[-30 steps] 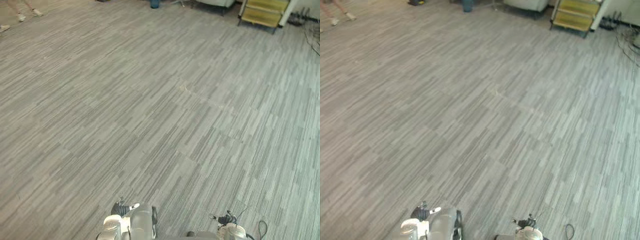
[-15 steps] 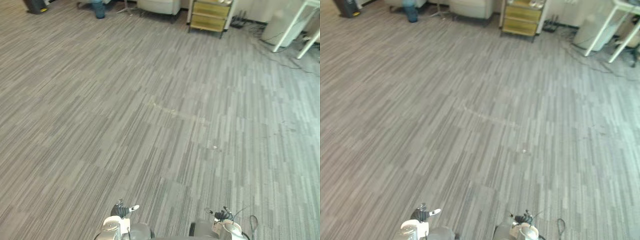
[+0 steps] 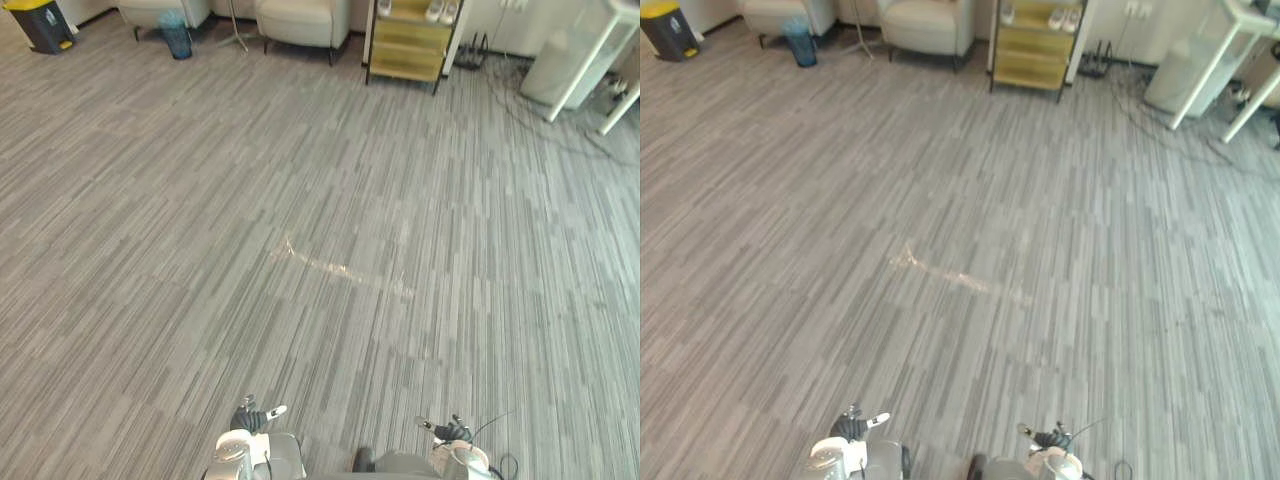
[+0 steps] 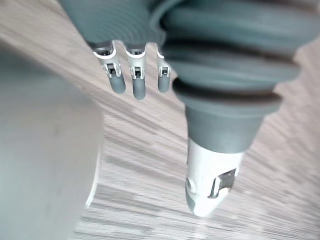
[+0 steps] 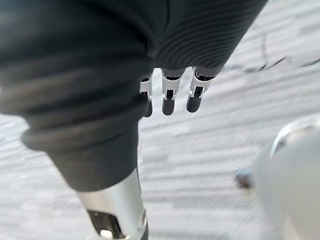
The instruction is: Pick up cushions and gather them together orderly.
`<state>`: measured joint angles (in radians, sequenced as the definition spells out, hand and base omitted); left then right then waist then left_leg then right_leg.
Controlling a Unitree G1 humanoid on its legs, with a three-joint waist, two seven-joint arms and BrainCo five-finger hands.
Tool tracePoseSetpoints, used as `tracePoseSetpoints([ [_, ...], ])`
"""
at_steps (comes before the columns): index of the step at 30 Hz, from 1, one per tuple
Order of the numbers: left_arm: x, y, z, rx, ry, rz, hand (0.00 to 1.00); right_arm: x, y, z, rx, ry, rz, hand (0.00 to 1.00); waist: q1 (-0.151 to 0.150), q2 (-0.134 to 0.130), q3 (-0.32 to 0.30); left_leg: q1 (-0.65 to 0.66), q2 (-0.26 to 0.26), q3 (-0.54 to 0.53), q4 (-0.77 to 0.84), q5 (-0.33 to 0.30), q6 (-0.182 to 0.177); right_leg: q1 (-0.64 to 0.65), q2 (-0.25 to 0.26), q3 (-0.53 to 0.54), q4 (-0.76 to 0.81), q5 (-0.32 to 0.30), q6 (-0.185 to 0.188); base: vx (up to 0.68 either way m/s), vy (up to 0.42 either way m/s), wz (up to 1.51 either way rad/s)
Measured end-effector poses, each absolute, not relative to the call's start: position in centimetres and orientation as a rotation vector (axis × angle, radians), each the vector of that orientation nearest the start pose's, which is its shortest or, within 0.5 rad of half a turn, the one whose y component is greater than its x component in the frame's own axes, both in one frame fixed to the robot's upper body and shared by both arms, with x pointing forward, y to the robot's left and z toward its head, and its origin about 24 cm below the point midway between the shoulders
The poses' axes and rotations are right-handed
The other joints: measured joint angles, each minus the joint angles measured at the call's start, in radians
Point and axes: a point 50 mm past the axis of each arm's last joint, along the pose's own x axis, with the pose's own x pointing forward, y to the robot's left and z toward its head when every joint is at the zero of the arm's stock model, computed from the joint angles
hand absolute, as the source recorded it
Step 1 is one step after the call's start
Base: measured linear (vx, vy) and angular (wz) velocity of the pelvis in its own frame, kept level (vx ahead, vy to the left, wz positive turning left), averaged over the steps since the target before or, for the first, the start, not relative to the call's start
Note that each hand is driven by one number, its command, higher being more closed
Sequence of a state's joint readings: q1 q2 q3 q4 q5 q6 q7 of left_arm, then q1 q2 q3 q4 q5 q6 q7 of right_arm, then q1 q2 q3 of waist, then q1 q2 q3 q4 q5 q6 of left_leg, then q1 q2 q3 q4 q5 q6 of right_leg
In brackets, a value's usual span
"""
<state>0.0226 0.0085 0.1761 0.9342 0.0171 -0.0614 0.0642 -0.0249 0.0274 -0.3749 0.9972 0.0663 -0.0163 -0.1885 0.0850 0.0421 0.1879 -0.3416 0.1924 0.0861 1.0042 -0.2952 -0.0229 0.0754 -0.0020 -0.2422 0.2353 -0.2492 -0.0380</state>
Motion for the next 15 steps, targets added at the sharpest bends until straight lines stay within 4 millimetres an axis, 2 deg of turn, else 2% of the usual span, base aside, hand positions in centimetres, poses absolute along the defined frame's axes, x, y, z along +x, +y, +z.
tracePoseSetpoints([
  [1, 14.5, 18.2, -14.1, -0.028, 0.887, 0.228, 0.0, 13.6, -19.4, -14.8, 0.2, 0.967, -0.54, 0.0, 0.01, -0.004, 0.001, -0.017, -0.026, 0.013, -0.192, -0.006, -0.005, 0.023, -0.025, 0.027, -0.006, -0.015, 0.024, 0.48, 0.184, -0.48],
  [2, 14.5, 18.2, -14.1, -0.026, 0.887, 0.227, 0.0, 13.6, -19.6, -14.8, 0.196, 0.967, -0.546, 0.0, 0.015, -0.004, -0.001, -0.017, -0.059, -0.004, -0.373, 0.023, -0.023, 0.032, -0.046, 0.046, -0.007, -0.035, 0.051, 0.54, 0.274, -0.71],
  [3, 14.4, 18.0, -14.2, -0.027, 0.893, 0.221, 0.0, 13.3, -19.8, -14.9, 0.19, 0.977, -0.552, 0.0, 0.022, 0.004, -0.01, 0.002, -0.098, -0.04, -0.516, 0.161, -0.037, 0.044, -0.063, 0.086, -0.005, -0.06, 0.087, 0.45, 0.243, -0.57],
  [4, 14.4, 18.3, -14.2, -0.018, 0.892, 0.223, 0.0, 13.0, -19.3, -15.1, 0.199, 0.997, -0.546, 0.0, 0.026, -0.021, -0.013, 0.022, -0.121, -0.018, -0.535, 0.152, -0.03, 0.051, -0.086, 0.113, -0.013, -0.063, 0.088, 0.48, 0.208, -0.34],
  [5, 14.3, 18.7, -14.3, 0.002, 0.899, 0.226, 0.0, 12.8, -18.9, -15.3, 0.206, 1.017, -0.539, 0.0, 0.013, -0.043, -0.033, 0.027, -0.147, -0.006, -0.543, 0.136, -0.01, 0.055, -0.107, 0.141, -0.033, -0.035, 0.08, 0.52, 0.189, -0.14],
  [6, 14.3, 18.7, -14.3, 0.002, 0.901, 0.228, 0.0, 12.2, -19.1, -15.5, 0.211, 1.031, -0.553, 0.0, 0.014, -0.05, -0.035, 0.027, -0.152, 0.013, -0.498, 0.091, 0.013, 0.061, -0.123, 0.166, -0.016, -0.022, 0.091, 0.52, 0.195, -0.06],
  [7, 14.2, 18.8, -14.3, -0.002, 0.905, 0.236, 0.0, 12.2, -19.1, -15.5, 0.211, 1.03, -0.556, 0.0, 0.016, -0.052, -0.035, 0.033, -0.152, 0.023, -0.48, 0.072, 0.022, 0.063, -0.128, 0.173, 0.001, -0.023, 0.092, 0.49, 0.206, -0.35],
  [8, 14.0, 18.9, -14.4, -0.008, 0.914, 0.242, 0.0, 12.2, -19.3, -15.5, 0.216, 1.028, -0.567, 0.0, 0.022, -0.056, -0.037, 0.065, -0.153, 0.049, -0.466, 0.036, 0.037, 0.042, -0.144, 0.196, 0.089, -0.02, 0.1, 0.45, 0.18, -0.55],
  [10, 13.8, 18.8, -14.5, -0.007, 0.921, 0.236, 0.0, 12.4, -19.3, -15.3, 0.215, 1.017, -0.56, 0.0, 0.025, -0.057, -0.037, 0.139, -0.16, 0.083, -0.485, -0.002, 0.056, -0.06, -0.171, 0.218, 0.368, 0.019, 0.163, 0.42, 0.16, -0.56],
  [11, 13.8, 18.6, -14.5, 0.005, 0.927, 0.221, 0.0, 12.1, -19.3, -15.3, 0.209, 1.015, -0.559, 0.0, 0.018, -0.058, -0.033, 0.201, -0.17, 0.09, -0.504, -0.029, 0.068, -0.152, -0.189, 0.226, 0.6, 0.044, 0.195, 0.32, 0.096, -0.21],
  [12, 13.8, 18.6, -14.6, 0.007, 0.93, 0.214, 0.0, 11.9, -19.5, -15.3, 0.202, 1.014, -0.561, 0.0, 0.014, -0.058, -0.032, 0.236, -0.173, 0.092, -0.513, -0.041, 0.072, -0.196, -0.195, 0.22, 0.706, 0.038, 0.189, 0.52, 0.076, -0.16],
  [13, 13.7, 18.4, -14.6, 0.005, 0.935, 0.212, 0.0, 12.0, -20.2, -15.1, 0.171, 0.996, -0.559, 0.0, -0.001, -0.053, -0.03, 0.325, -0.171, 0.097, -0.56, -0.054, 0.075, -0.281, -0.216, 0.133, 0.812, 0.007, 0.144, 0.36, 0.025, -0.07],
  [15, 13.8, 18.4, -14.6, 0.003, 0.933, 0.213, 0.0, 12.1, -20.4, -15.0, 0.167, 0.986, -0.563, 0.0, -0.01, -0.046, -0.029, 0.368, -0.161, 0.097, -0.599, -0.068, 0.065, -0.327, -0.218, 0.073, 0.799, -0.006, 0.123, 0.35, -0.021, -0.08],
])
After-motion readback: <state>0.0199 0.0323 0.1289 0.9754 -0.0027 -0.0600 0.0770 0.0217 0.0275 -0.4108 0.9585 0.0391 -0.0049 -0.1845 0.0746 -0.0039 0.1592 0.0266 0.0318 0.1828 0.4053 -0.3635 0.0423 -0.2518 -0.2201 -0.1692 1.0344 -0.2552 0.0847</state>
